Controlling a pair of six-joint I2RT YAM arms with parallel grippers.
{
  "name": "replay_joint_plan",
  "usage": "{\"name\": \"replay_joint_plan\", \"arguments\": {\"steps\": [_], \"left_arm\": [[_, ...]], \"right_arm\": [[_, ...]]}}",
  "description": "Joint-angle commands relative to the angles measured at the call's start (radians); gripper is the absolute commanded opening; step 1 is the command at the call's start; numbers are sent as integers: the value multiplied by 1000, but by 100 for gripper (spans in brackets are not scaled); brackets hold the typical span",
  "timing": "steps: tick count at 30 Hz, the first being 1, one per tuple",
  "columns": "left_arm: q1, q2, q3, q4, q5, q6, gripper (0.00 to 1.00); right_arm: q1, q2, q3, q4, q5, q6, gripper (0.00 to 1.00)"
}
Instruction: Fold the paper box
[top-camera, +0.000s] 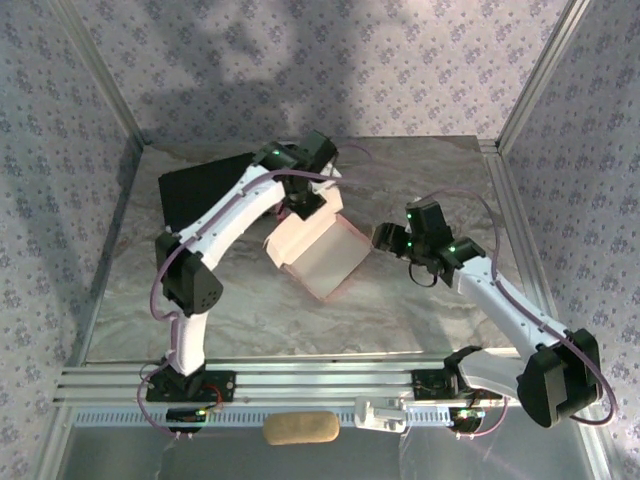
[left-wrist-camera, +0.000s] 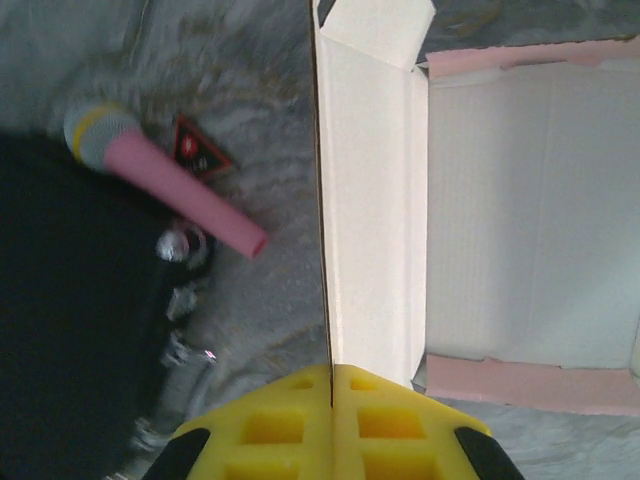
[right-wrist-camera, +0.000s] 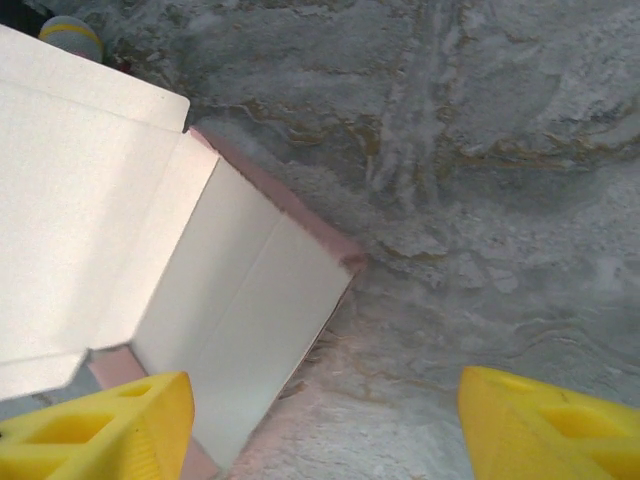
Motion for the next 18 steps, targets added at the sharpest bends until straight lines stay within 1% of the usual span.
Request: {"name": "replay_joint_plan", "arguments": {"steps": [1, 3, 6, 7, 9, 10, 12, 13, 14, 15, 16, 18], "left_arm": [[-87, 31, 52, -29, -116, 236, 0], [-106, 41, 48, 3, -136, 258, 2], [-118, 33, 12, 71, -144, 263, 24], [-123, 21, -9, 104, -161, 254, 28], [-130, -12, -39, 153, -156, 225, 36], [-131, -35, -53, 179, -150, 194, 44], [-129, -84, -76, 219, -148, 127, 67], [-126, -114, -89, 231, -151, 83, 84], [-119, -143, -103, 233, -155, 26, 89], [-107, -173, -114, 224, -152, -33, 92], [-86, -204, -129, 197, -126, -106, 93], [-26, -269, -204, 138, -30, -261, 89]], "right_arm": [[-34, -30, -39, 59, -45, -72, 71], [-51, -30, -59, 93, -68, -103, 71], [-65, -14, -72, 137, -97, -143, 70], [-69, -4, -72, 149, -106, -159, 70], [-76, 15, -68, 165, -120, -189, 70], [-79, 26, -64, 170, -125, -204, 69], [-87, 43, -55, 181, -140, -235, 69], [-90, 52, -49, 185, -145, -251, 68], [-94, 59, -41, 187, -151, -264, 68], [-97, 67, -30, 188, -159, -276, 68], [-100, 75, -18, 187, -166, -292, 68], [-105, 95, 8, 182, -170, -319, 67]]}}
